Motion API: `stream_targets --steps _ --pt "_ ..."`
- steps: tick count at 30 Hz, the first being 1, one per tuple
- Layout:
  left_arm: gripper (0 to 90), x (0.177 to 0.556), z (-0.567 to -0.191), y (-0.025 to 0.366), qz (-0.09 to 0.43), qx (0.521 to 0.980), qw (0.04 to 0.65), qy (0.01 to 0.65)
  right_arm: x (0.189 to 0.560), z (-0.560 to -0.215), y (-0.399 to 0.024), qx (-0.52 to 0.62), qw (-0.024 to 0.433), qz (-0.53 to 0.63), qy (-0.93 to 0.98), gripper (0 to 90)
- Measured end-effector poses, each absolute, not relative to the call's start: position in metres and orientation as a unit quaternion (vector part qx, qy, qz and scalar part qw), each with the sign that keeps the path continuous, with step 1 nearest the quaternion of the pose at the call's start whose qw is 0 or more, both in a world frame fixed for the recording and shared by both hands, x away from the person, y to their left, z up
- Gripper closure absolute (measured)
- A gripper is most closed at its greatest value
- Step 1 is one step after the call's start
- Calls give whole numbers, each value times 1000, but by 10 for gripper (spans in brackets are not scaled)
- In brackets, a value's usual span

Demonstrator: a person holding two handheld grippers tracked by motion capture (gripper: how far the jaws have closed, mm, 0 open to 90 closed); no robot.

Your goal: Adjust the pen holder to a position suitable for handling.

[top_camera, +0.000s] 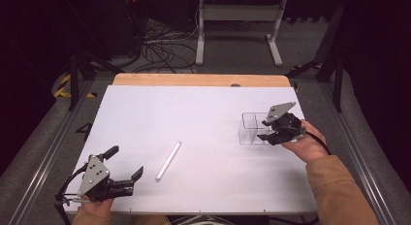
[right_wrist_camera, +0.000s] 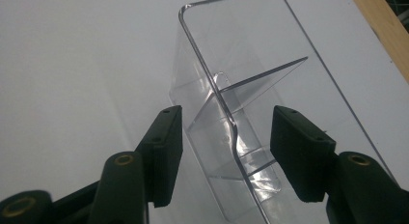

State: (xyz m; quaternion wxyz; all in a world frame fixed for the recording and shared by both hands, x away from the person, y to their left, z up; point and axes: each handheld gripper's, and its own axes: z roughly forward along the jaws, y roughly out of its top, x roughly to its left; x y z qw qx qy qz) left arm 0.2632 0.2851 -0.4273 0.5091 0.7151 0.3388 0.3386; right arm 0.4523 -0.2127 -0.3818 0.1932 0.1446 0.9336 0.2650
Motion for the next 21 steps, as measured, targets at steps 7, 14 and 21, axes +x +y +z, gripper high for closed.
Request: stream_targets --steps 7,14,21 --pt "32 264 -428 286 337 715 509 340 459 -388 -206 143 189 239 942 499" --pt "32 264 -428 286 336 715 509 340 462 -395 -196 126 184 208 952 579" --pt "32 264 -429 285 334 716 510 340 463 -403 -190 123 168 184 961 614"
